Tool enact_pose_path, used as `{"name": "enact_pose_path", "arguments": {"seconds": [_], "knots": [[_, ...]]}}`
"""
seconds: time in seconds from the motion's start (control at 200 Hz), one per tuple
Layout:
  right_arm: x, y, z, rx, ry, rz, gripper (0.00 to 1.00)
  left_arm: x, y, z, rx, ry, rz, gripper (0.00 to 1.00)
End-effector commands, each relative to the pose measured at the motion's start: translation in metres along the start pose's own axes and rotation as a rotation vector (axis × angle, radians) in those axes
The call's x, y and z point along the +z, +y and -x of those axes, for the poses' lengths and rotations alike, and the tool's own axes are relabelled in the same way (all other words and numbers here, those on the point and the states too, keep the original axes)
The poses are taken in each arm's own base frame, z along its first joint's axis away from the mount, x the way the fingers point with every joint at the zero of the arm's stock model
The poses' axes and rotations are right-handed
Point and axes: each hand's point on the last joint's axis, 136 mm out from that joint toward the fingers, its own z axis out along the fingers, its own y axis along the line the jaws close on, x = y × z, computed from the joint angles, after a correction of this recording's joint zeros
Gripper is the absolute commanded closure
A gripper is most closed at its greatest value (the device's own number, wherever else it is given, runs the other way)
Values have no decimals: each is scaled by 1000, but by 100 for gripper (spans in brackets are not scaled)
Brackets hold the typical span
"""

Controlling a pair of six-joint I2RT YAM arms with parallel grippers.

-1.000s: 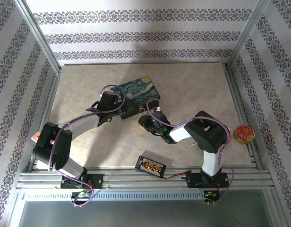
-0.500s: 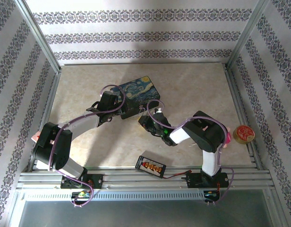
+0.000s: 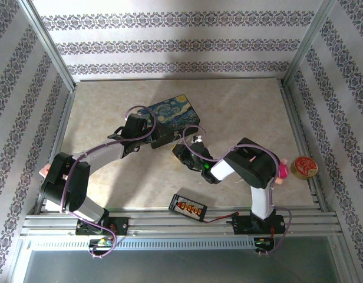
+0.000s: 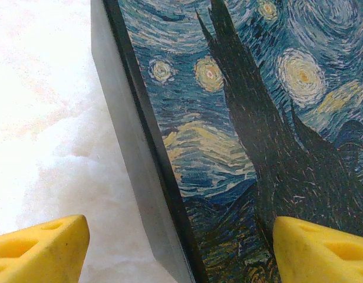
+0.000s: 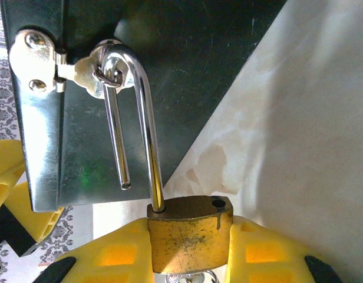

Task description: Unlock a padlock with a key

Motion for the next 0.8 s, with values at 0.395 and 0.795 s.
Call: {"name": "enact_pose_path", "arguments": {"seconds": [0.395,0.795], "knots": [[3,2,34,51,-150,54,95,5,31,-26,12,78,104,20],[-2,0,39,68,-166,64,96,6,35,-28,4,85,110,27]]}}
